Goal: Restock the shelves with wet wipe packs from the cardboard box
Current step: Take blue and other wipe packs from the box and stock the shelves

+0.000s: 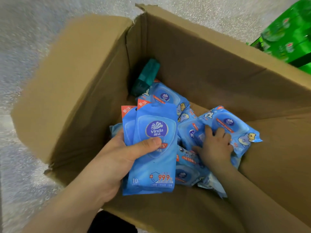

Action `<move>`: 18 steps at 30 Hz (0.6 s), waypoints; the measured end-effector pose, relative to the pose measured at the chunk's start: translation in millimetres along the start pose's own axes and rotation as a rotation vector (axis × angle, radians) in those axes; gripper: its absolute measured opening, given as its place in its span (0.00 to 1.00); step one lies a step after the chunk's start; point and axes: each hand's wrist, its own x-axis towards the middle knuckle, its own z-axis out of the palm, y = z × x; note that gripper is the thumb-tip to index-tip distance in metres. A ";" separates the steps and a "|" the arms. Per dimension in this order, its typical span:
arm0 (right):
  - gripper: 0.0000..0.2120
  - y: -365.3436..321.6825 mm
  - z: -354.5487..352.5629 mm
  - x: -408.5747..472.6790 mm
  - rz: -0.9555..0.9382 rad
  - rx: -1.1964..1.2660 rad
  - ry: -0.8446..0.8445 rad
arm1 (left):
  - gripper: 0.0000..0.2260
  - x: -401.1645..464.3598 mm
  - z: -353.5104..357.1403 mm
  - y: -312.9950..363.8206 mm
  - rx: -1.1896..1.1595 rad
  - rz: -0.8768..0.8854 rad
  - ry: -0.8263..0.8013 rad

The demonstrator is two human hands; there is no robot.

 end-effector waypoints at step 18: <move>0.27 94.0 -248.3 -206.4 0.193 2.085 -0.085 | 0.33 -78.4 82.8 33.6 0.168 -0.004 -0.059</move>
